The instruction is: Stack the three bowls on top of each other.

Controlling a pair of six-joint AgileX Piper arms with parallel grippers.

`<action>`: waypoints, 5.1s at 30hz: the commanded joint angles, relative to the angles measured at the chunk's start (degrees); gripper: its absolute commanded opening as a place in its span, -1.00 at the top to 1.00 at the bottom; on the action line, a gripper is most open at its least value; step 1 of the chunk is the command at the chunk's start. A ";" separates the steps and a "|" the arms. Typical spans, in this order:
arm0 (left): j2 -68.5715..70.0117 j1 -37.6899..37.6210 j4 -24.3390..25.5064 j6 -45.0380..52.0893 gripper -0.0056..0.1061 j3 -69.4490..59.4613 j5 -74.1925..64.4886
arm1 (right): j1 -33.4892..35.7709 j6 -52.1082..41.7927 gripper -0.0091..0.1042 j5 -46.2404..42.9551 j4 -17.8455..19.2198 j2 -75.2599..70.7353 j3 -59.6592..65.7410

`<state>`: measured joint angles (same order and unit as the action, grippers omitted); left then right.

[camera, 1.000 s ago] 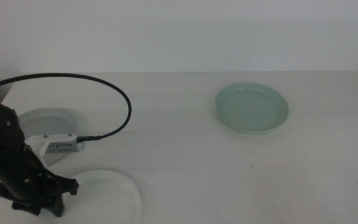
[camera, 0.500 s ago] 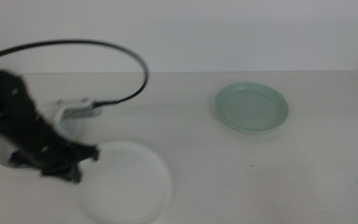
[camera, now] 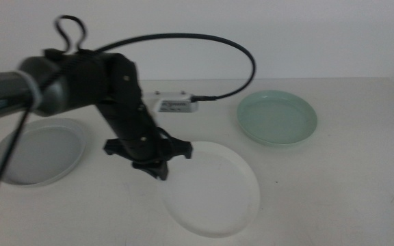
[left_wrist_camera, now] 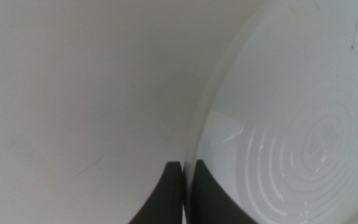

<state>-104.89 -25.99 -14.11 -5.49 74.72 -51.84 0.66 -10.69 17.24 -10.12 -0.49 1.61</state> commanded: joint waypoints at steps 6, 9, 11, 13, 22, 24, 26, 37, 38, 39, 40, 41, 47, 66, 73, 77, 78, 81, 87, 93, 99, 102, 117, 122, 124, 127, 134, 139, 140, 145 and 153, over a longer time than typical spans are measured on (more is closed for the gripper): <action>-3.83 -2.16 -2.75 -1.07 0.90 5.54 0.97 | -0.39 -0.38 -0.23 -4.71 0.24 -1.62 -0.32; -5.58 -2.16 -4.12 -1.07 0.90 5.74 2.93 | -0.39 -0.38 -0.23 -4.71 0.24 -1.62 -0.32; -6.56 -2.16 -4.99 -0.87 0.90 5.74 3.85 | -0.39 -0.38 -0.23 -4.71 0.24 -1.62 -0.32; -7.29 -2.16 -5.54 -0.67 0.90 5.74 4.41 | -0.39 -0.38 -0.23 -4.71 0.24 -1.62 -0.32; -8.00 -2.16 -6.50 0.86 0.44 5.74 4.57 | -0.39 -0.38 -0.23 -4.71 0.24 -1.62 -0.32; -7.79 -2.00 -6.37 2.22 0.09 5.74 3.12 | -0.39 -0.38 -0.23 -4.71 0.24 -1.62 -0.32; -6.95 -1.75 -4.26 2.66 -0.37 5.74 1.28 | -0.39 -0.38 -0.23 -4.71 0.24 -1.62 -0.32; 6.23 6.57 7.60 2.83 -0.98 8.90 -9.20 | -0.39 -0.38 -0.23 -4.71 0.24 -1.62 -0.32; 7.58 8.39 7.69 3.15 -0.98 8.90 -10.07 | -0.39 -0.38 -0.23 -4.71 0.24 -1.62 -0.32; 8.87 10.53 7.46 3.78 -0.98 8.90 -10.88 | -0.39 -0.38 -0.23 -4.71 0.24 -1.62 -0.32; 9.81 12.27 7.30 4.37 -0.98 8.90 -11.34 | -0.39 -0.38 -0.23 -4.71 0.24 -1.62 -0.32; 10.83 14.55 7.30 5.49 -0.98 8.90 -11.69 | -0.39 -0.38 -0.23 -4.71 0.24 -1.62 -0.32; 12.37 28.84 7.30 10.48 -0.98 8.90 -12.23 | -0.39 -0.38 -0.23 -4.71 0.24 -1.62 -0.32; -1.45 49.33 1.18 23.52 -0.98 8.90 0.26 | -0.39 -0.38 -0.23 -4.71 0.24 -1.62 -0.32; -7.01 49.33 0.43 23.65 -0.98 8.90 3.06 | -0.39 -0.38 -0.23 -4.71 0.24 -1.62 -0.32; -9.47 49.33 -0.61 23.65 -0.94 8.90 3.48 | -0.39 -0.38 -0.23 -4.71 0.24 -1.62 -0.32; -9.96 49.33 -0.77 23.65 -0.89 8.90 3.43 | -0.39 -0.38 -0.23 -4.71 0.24 -1.62 -0.32; -11.29 49.33 -2.58 23.65 -0.56 8.90 3.24 | -0.39 -0.38 -0.23 -4.71 0.24 -1.62 -0.32; -12.76 49.33 -5.86 23.65 0.53 8.90 2.40 | -0.39 -0.38 -0.23 -4.71 0.24 -1.62 -0.32; -9.63 49.27 -6.54 23.65 0.90 8.90 0.85 | -0.39 -0.38 -0.23 -4.71 0.24 -1.62 -0.32; -0.88 46.61 -8.65 22.93 0.90 8.34 -2.82 | -0.39 -0.38 -0.23 -4.71 0.24 -1.62 -0.32; 3.39 42.26 -8.70 21.04 0.90 8.34 -4.34 | -0.39 -0.38 -0.23 -4.71 0.24 -1.62 -0.32; 5.98 9.80 -8.55 11.26 0.90 8.40 -2.86 | -0.39 -0.38 -0.23 -4.71 0.24 -1.62 -0.32; 3.34 3.36 -8.62 8.99 0.90 8.40 0.95 | -0.39 -0.38 -0.23 -4.71 0.24 -1.62 -0.32; 2.16 1.81 -8.71 8.76 0.90 8.40 1.89 | -0.39 -0.38 -0.23 -4.71 0.24 -1.62 -0.32; 0.62 0.49 -8.92 8.76 0.90 8.40 2.79 | -0.39 -0.38 -0.23 -4.71 0.24 -1.62 -0.32; -2.75 0.23 -10.78 8.81 0.90 8.40 3.40 | -0.39 -0.38 -0.23 -4.71 0.24 -1.62 -0.32; -4.86 0.23 -10.69 9.01 0.87 8.40 3.45 | -0.39 -0.38 -0.23 -4.71 0.24 -1.62 -0.32; -5.18 0.23 -10.56 9.01 0.85 8.40 3.38 | -0.39 -0.38 -0.23 -4.71 0.24 -1.62 -0.32; -5.32 0.23 -10.68 9.01 0.39 8.47 3.06 | -0.39 -0.38 -0.23 -4.71 0.24 -1.62 -0.32; -1.22 2.34 -10.53 13.06 -0.71 14.75 -7.49 | -0.39 -0.38 -0.23 -4.71 0.24 -1.62 -0.32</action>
<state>-111.35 -24.44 -22.74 6.55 86.06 -56.74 0.66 -10.69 17.19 -10.12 -0.50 1.61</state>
